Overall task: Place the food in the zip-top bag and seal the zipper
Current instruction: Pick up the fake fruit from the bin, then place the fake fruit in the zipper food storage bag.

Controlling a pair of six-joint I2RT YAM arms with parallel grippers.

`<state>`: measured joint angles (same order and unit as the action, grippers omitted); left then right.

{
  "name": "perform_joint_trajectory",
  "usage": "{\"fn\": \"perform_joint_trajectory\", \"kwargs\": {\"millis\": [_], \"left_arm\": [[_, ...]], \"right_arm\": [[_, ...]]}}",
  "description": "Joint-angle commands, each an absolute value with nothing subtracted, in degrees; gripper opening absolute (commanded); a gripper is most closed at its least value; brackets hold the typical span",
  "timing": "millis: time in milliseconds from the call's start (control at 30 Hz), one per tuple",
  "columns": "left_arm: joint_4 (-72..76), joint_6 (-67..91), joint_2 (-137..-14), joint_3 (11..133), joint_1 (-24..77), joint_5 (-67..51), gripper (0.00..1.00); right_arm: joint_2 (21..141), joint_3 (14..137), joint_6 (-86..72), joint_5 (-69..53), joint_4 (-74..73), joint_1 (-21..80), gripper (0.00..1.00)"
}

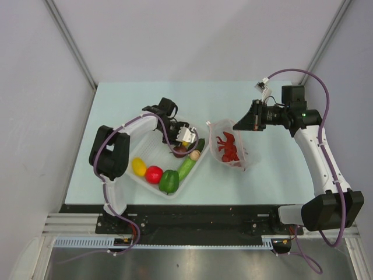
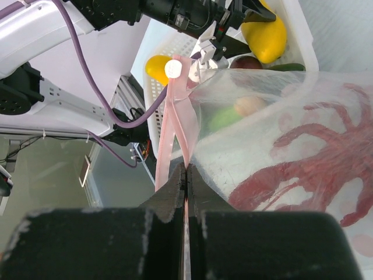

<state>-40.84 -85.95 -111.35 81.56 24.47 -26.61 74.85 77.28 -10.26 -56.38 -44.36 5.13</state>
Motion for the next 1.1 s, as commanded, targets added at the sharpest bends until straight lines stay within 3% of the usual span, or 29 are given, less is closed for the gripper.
{"fn": "perform_joint_trajectory", "kwargs": {"millis": [0, 100, 233, 467, 633, 800, 1067], "left_arm": [[-41.7, -84.3, -107.1, 81.7, 24.2, -26.5, 0.46], [-43.3, -80.2, -103.7, 83.4, 23.6, -29.4, 0.34], [-46.7, -77.1, -97.1, 84.9, 22.7, -32.0, 0.27], [-47.2, -64.4, -83.7, 91.0, 27.0, -41.0, 0.30], [-38.4, -57.3, -78.5, 91.7, 39.2, -41.1, 0.31], [-30.5, -63.8, -76.8, 87.4, 47.2, -39.1, 0.31], [-33.0, -74.8, -82.9, 87.3, 49.6, -39.3, 0.35]], "right_arm": [[75.0, 79.5, -9.3, -57.2, -43.5, 4.9, 0.00], [74.9, 79.2, -9.4, -57.3, -43.0, 4.9, 0.00], [74.6, 78.4, -10.6, -57.7, -41.3, 5.0, 0.00], [74.5, 77.9, -12.6, -58.4, -39.0, 5.4, 0.00], [74.2, 77.5, -14.2, -58.5, -37.8, 6.2, 0.00], [73.7, 77.5, -13.8, -59.6, -38.5, 6.7, 0.00], [73.0, 79.0, -11.3, -60.7, -41.2, 7.6, 0.00]]}}
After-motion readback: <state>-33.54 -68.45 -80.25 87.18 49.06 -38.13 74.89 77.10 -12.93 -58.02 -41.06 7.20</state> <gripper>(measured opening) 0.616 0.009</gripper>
